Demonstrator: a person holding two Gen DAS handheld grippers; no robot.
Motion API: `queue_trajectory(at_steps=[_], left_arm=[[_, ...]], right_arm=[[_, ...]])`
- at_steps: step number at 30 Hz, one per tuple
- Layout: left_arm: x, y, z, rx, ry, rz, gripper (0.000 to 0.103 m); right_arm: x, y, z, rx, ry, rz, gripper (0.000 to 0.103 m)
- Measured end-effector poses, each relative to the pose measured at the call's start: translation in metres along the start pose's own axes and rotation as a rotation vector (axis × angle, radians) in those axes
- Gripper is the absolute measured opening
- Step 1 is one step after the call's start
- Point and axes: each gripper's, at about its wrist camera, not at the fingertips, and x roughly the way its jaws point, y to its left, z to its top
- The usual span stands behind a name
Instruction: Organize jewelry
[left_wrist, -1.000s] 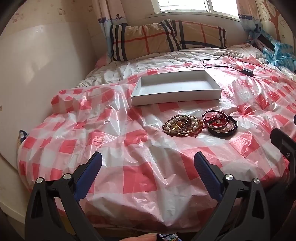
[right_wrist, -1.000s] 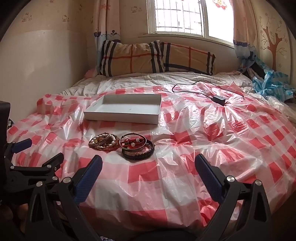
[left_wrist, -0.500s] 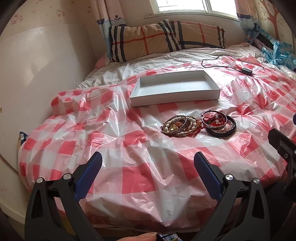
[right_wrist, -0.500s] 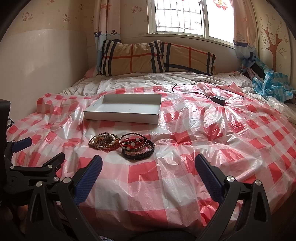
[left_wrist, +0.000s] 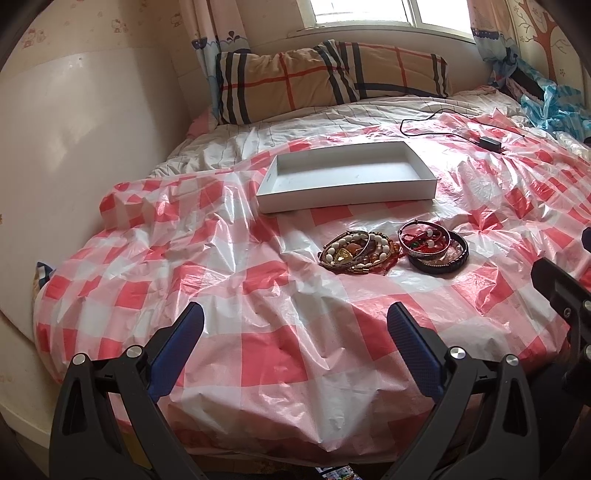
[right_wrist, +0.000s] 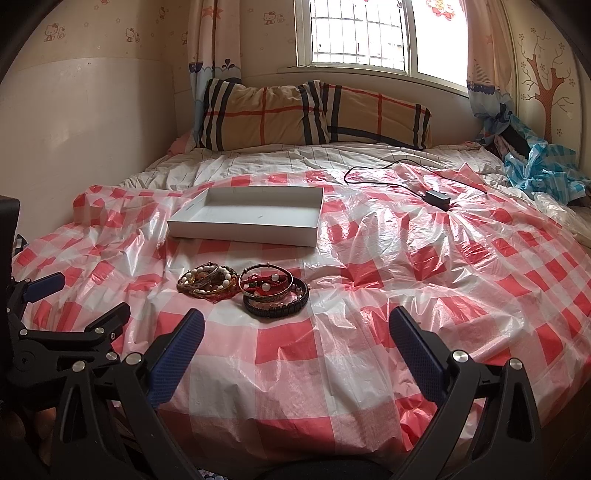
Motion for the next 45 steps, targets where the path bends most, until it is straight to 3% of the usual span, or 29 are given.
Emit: queue_trajectory(at_steps=[33, 37, 39, 40, 43, 45], left_arm=[[0.0, -0.005, 0.001, 0.009, 0.0, -0.002, 0.095], [0.003, -0.006, 0.002, 0.012, 0.014, -0.016, 0.095], [0.01, -0.002, 0.006, 0.006, 0.04, -0.061, 0.095], [0.015, 0.002, 0.009, -0.007, 0.052, -0.079, 0.095], [0.033, 0.013, 0.021, -0.042, 0.083, -0.096, 0.095], [0.045, 0.02, 0.03, -0.068, 0.097, -0.114, 0.095]], right_arm=[[-0.003, -0.004, -0.001, 0.0, 0.0, 0.0, 0.096], [0.003, 0.0, 0.004, -0.003, 0.019, 0.034, 0.096], [0.005, 0.005, 0.011, -0.051, 0.01, 0.076, 0.096], [0.011, 0.009, 0.02, -0.089, 0.01, 0.057, 0.096], [0.039, 0.001, 0.038, -0.138, 0.112, 0.069, 0.096], [0.067, -0.008, 0.038, -0.141, 0.266, 0.099, 0.096]])
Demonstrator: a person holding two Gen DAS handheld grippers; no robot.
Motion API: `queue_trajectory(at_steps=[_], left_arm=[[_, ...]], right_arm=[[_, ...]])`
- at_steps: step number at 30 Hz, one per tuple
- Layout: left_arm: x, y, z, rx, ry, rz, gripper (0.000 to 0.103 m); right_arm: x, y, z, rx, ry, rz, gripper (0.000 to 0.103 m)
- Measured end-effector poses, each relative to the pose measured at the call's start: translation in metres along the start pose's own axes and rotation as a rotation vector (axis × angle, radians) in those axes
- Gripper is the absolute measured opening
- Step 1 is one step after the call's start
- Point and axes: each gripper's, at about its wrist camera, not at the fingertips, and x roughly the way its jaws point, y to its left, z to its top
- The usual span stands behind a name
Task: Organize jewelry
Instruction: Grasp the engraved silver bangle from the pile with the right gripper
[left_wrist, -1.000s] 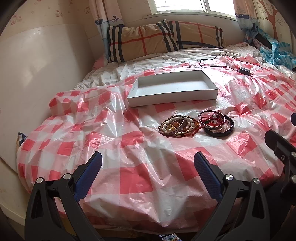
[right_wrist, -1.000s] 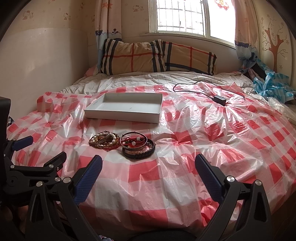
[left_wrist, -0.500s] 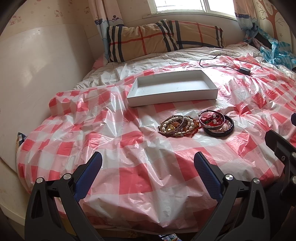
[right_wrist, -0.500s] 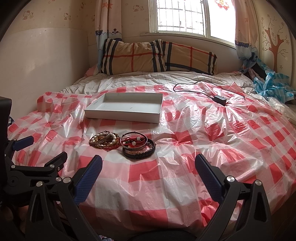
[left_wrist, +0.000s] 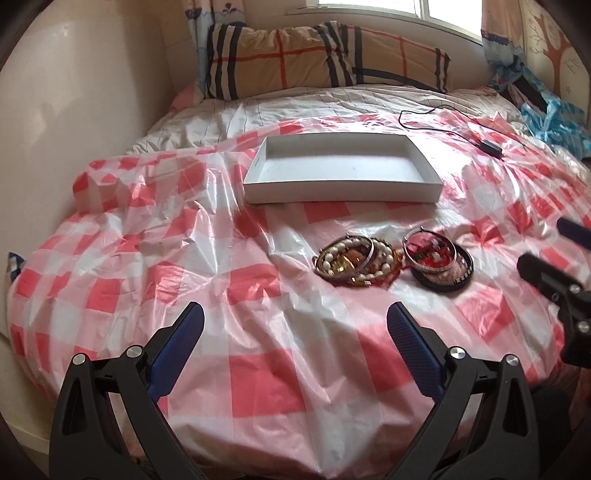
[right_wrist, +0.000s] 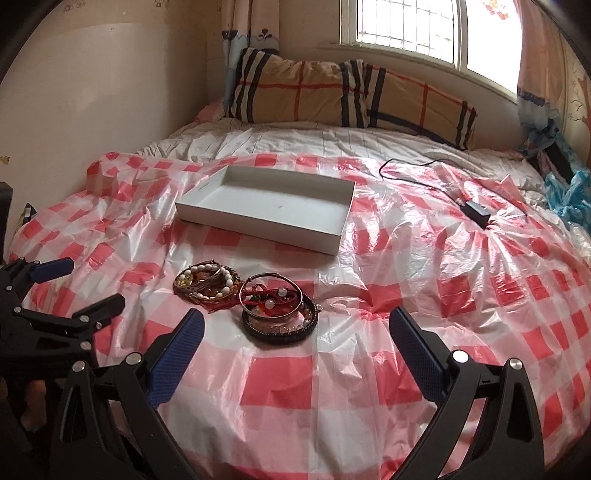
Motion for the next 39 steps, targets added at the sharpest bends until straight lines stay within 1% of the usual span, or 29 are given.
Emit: queue_trajectory(at_steps=[2, 3, 4, 5, 6, 8, 12, 15, 17, 18, 19, 20, 21, 24, 28, 30, 33, 35, 36, 37, 39], left_arm=[[0.01, 0.004, 0.008, -0.011, 0.008, -0.013, 0.095], [0.016, 0.004, 0.012, -0.009, 0.019, -0.021, 0.095], [0.023, 0.003, 0.015, -0.005, 0.029, -0.03, 0.095], [0.03, 0.002, 0.018, 0.001, 0.04, -0.04, 0.095], [0.036, 0.0, 0.019, 0.006, 0.048, -0.046, 0.095], [0.047, -0.004, 0.022, 0.017, 0.064, -0.059, 0.095], [0.065, -0.006, 0.029, 0.026, 0.086, -0.061, 0.095], [0.076, -0.005, 0.034, 0.02, 0.104, -0.095, 0.095], [0.082, -0.007, 0.036, 0.032, 0.107, -0.095, 0.095], [0.086, -0.007, 0.038, 0.039, 0.111, -0.099, 0.095], [0.089, -0.008, 0.039, 0.046, 0.119, -0.106, 0.095], [0.093, -0.008, 0.039, 0.052, 0.126, -0.111, 0.095], [0.097, -0.008, 0.04, 0.058, 0.132, -0.114, 0.095], [0.108, -0.012, 0.042, 0.074, 0.152, -0.13, 0.095], [0.12, -0.024, 0.047, 0.104, 0.158, -0.141, 0.095], [0.128, -0.032, 0.049, 0.121, 0.169, -0.153, 0.095], [0.139, -0.04, 0.049, 0.141, 0.19, -0.147, 0.095], [0.142, -0.039, 0.049, 0.135, 0.201, -0.158, 0.08], [0.143, -0.038, 0.049, 0.122, 0.214, -0.186, 0.063], [0.144, -0.036, 0.05, 0.108, 0.221, -0.203, 0.056], [0.141, -0.03, 0.051, 0.086, 0.207, -0.211, 0.056]], right_arm=[[0.016, -0.009, 0.006, 0.009, 0.045, 0.056, 0.096], [0.022, -0.011, 0.01, 0.007, 0.037, 0.078, 0.096], [0.027, -0.01, 0.015, -0.015, 0.016, 0.081, 0.096], [0.035, -0.009, 0.017, -0.023, 0.022, 0.11, 0.096], [0.041, -0.006, 0.021, -0.044, 0.018, 0.121, 0.096], [0.057, 0.001, 0.027, -0.091, 0.037, 0.141, 0.096], [0.095, 0.009, 0.035, -0.165, 0.098, 0.131, 0.096], [0.12, 0.008, 0.039, -0.175, 0.143, 0.153, 0.096], [0.132, 0.006, 0.042, -0.176, 0.164, 0.185, 0.096], [0.135, 0.006, 0.044, -0.18, 0.165, 0.195, 0.091], [0.136, 0.007, 0.044, -0.187, 0.162, 0.208, 0.083], [0.139, 0.008, 0.047, -0.198, 0.169, 0.211, 0.067], [0.14, 0.006, 0.048, -0.194, 0.176, 0.211, 0.066], [0.133, -0.006, 0.048, -0.148, 0.161, 0.221, 0.066], [0.113, -0.03, 0.042, -0.05, 0.109, 0.226, 0.066], [0.106, -0.038, 0.038, -0.014, 0.085, 0.231, 0.065], [0.099, -0.046, 0.036, 0.024, 0.047, 0.248, 0.065], [0.096, -0.05, 0.035, 0.04, 0.027, 0.257, 0.065], [0.095, -0.05, 0.035, 0.048, 0.016, 0.263, 0.065], [0.093, -0.05, 0.036, 0.053, 0.006, 0.266, 0.065], [0.09, -0.049, 0.036, 0.053, -0.01, 0.274, 0.065]])
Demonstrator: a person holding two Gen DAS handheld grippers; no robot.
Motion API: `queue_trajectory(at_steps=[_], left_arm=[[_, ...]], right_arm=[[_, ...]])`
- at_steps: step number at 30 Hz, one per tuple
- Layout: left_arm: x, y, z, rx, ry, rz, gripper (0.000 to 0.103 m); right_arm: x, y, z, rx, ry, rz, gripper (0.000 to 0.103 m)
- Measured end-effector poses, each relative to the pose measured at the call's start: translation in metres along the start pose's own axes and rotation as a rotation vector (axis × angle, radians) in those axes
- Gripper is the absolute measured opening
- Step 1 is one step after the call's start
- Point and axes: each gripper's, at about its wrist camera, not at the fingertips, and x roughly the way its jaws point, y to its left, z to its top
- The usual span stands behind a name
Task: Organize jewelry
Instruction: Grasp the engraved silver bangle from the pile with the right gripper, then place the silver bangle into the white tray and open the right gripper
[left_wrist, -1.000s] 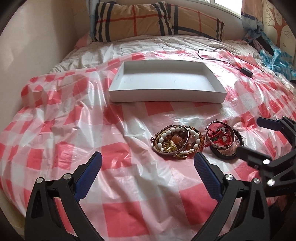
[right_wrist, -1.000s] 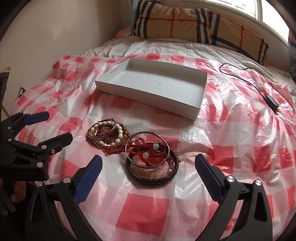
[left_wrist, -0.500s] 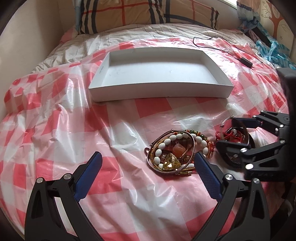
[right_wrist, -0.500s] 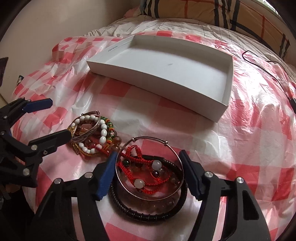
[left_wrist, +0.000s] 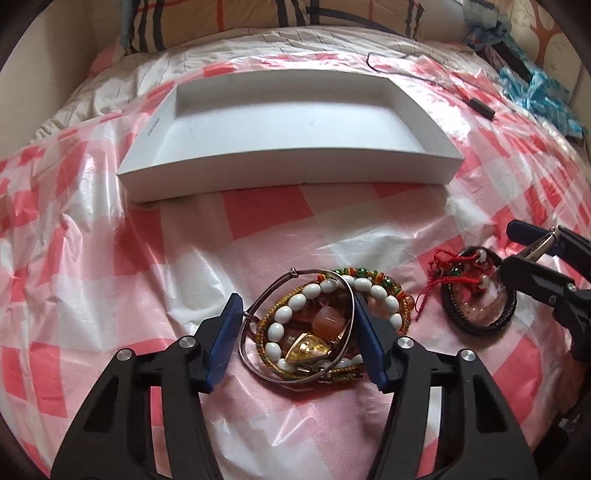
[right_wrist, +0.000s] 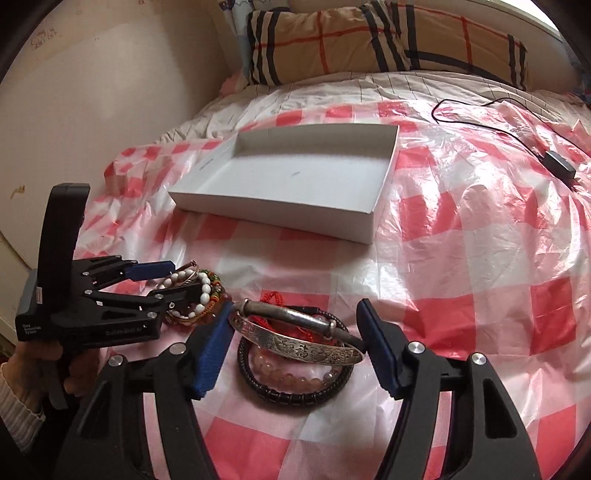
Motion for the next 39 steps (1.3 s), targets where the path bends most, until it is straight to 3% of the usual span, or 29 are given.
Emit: queue_trajectory(at_steps=[14, 22, 28, 29, 30, 35, 39], left_arm=[[-0.045, 0.019, 0.003, -0.046, -0.144, -0.042, 0.056], [-0.051, 0.011, 0.051, -0.047, -0.244, -0.023, 0.056], [-0.028, 0.016, 0.096, -0.063, -0.293, 0.059, 0.056], [-0.021, 0.02, 0.103, -0.072, -0.291, 0.074, 0.056], [-0.012, 0.025, 0.108, -0.083, -0.285, 0.096, 0.056], [0.029, 0.044, 0.112, -0.133, -0.199, 0.158, 0.058], [0.054, 0.043, 0.108, -0.11, -0.096, 0.176, 0.066]], right_arm=[[-0.008, 0.025, 0.016, -0.034, -0.035, 0.016, 0.065], [-0.005, 0.025, 0.073, -0.052, -0.129, -0.018, 0.065], [0.035, 0.019, 0.114, -0.051, -0.154, -0.087, 0.069], [0.045, 0.017, 0.119, -0.046, -0.147, -0.113, 0.077], [0.051, 0.015, 0.122, -0.04, -0.142, -0.125, 0.079], [0.062, 0.016, 0.108, -0.067, -0.118, -0.146, 0.08], [0.078, 0.013, 0.093, -0.099, -0.054, -0.147, 0.08]])
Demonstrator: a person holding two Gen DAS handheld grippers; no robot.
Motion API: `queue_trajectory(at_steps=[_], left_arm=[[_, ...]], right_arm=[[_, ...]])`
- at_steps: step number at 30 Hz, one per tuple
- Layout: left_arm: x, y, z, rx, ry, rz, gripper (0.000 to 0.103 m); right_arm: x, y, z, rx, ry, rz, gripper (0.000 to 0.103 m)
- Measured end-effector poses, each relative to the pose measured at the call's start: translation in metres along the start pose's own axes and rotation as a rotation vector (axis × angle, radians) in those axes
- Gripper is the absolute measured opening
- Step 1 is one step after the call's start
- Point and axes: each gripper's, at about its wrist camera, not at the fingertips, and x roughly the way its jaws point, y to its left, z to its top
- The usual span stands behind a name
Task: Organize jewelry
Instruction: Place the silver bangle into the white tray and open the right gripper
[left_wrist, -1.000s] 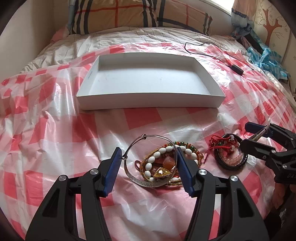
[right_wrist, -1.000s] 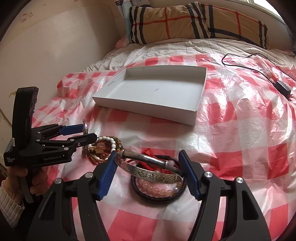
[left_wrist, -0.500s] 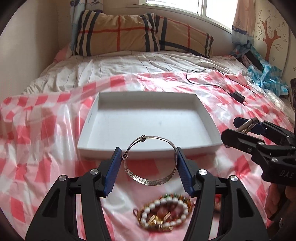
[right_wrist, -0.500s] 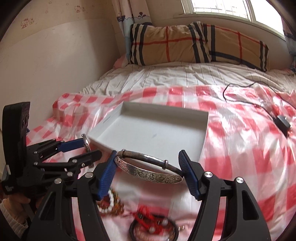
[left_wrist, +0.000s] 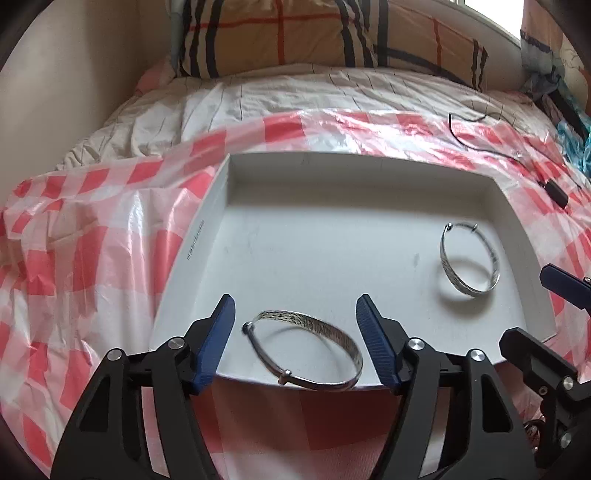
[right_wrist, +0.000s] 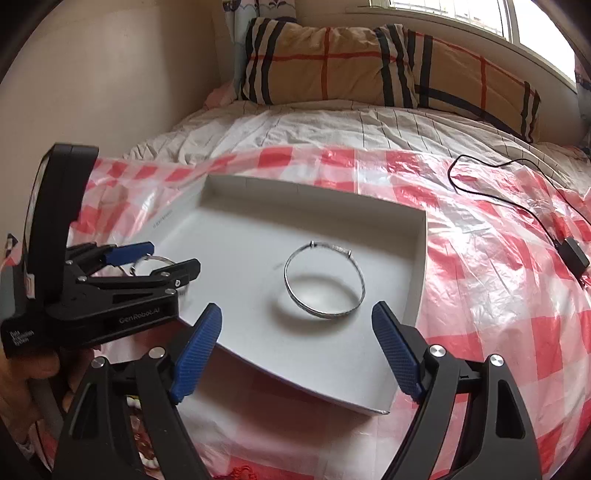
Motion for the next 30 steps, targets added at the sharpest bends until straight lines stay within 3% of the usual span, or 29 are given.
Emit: queue_trajectory(at_steps=[3, 6, 10, 14, 17, 21, 25, 30], left_arm=[[0.004, -0.007, -0.005, 0.027, 0.057, -0.005, 0.067], [0.001, -0.017, -0.013, 0.048, 0.132, -0.071, 0.067], [-0.014, -0.037, -0.028, 0.121, 0.173, -0.096, 0.067], [-0.041, -0.036, -0.037, 0.132, 0.113, -0.078, 0.07], [-0.065, -0.029, -0.049, 0.11, 0.049, -0.044, 0.08], [-0.094, -0.031, -0.072, 0.122, 0.001, -0.032, 0.084], [-0.11, -0.03, -0.1, 0.126, -0.004, -0.03, 0.09], [-0.105, -0.02, -0.119, 0.128, 0.037, -0.022, 0.09]], right_arm=[[0.009, -0.013, -0.008, 0.023, 0.05, -0.024, 0.08], [0.008, -0.025, -0.01, 0.033, 0.069, -0.039, 0.08], [-0.003, -0.034, -0.014, 0.04, 0.083, -0.058, 0.08], [-0.035, -0.039, -0.023, 0.059, 0.044, -0.019, 0.081], [-0.065, -0.036, -0.04, 0.066, 0.015, 0.021, 0.085], [-0.082, -0.021, -0.073, 0.053, 0.068, 0.045, 0.085], [-0.084, 0.001, -0.102, -0.003, 0.128, 0.046, 0.087], [-0.073, 0.007, -0.108, -0.019, 0.16, 0.024, 0.089]])
